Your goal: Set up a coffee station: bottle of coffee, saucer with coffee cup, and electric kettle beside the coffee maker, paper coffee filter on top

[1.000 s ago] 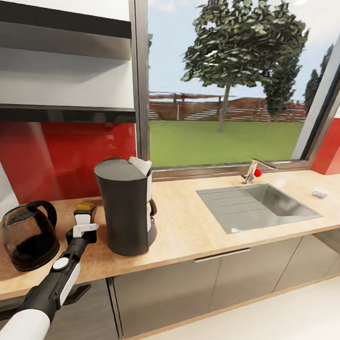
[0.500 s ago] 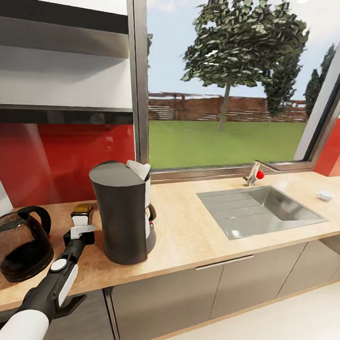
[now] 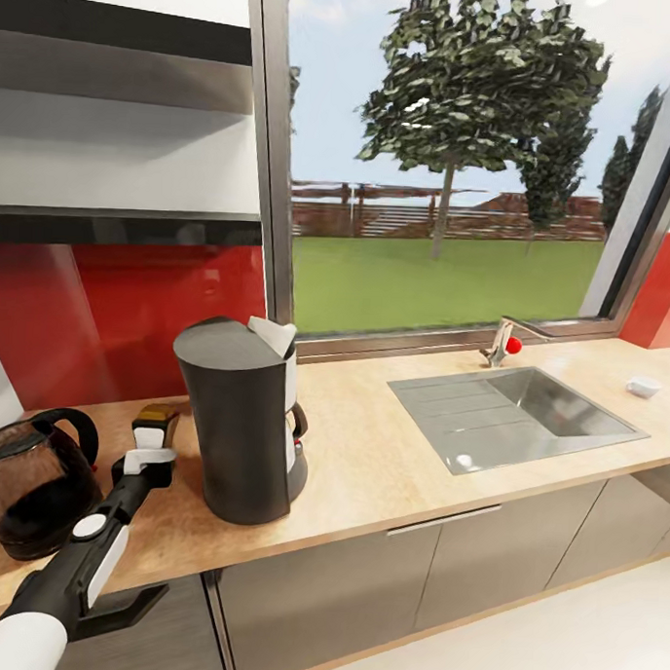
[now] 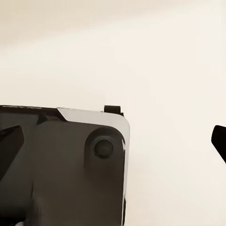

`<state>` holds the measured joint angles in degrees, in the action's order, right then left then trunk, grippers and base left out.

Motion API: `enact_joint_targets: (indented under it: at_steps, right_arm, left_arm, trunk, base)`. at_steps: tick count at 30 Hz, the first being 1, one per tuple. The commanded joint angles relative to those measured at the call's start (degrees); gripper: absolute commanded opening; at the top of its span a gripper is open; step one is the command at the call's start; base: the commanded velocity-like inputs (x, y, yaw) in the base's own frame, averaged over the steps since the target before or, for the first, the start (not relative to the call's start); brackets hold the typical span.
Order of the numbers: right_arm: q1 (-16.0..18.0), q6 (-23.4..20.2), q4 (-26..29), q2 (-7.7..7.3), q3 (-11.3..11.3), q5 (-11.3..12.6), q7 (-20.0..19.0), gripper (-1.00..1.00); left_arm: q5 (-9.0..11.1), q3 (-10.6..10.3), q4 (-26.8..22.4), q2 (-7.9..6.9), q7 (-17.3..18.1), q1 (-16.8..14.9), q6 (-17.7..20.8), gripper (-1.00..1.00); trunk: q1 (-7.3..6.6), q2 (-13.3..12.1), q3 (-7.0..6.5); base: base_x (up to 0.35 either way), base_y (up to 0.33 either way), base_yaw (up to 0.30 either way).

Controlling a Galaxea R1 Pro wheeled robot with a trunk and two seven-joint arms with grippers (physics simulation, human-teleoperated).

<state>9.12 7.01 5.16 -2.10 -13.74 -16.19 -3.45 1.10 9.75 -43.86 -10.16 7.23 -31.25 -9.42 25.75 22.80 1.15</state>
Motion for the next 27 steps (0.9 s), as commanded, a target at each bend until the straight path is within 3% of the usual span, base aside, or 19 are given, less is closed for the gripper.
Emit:
enact_joint_targets:
  at_steps: [1,7,27]
  right_arm:
    - [0.05,0.20,-0.04,-0.01,-0.50,-0.43,-0.25,1.00]
    - [0.03,0.20,-0.06,-0.01,-0.50,-0.42,-0.25,1.00]
    - [0.06,0.24,-0.02,-0.01,-0.50,-0.51,-0.25,1.00]
  left_arm:
    - [0.08,0.20,0.40,-0.03,0.72,-0.05,-0.56,-1.00]
    - [0.12,0.27,2.80,0.22,1.02,-0.11,-4.44,-1.00]
    - [0.13,0.36,2.98,0.31,1.03,-0.11,-4.93,-1.00]
  trunk:
    - [0.03,0.12,0.12]
    - [0.03,0.12,0.12]
    - [0.03,0.12,0.12]
  base:
    - [0.000,0.000,0.000]
    - [0.100,0.000,0.000]
    - [0.062,0.000,0.000]
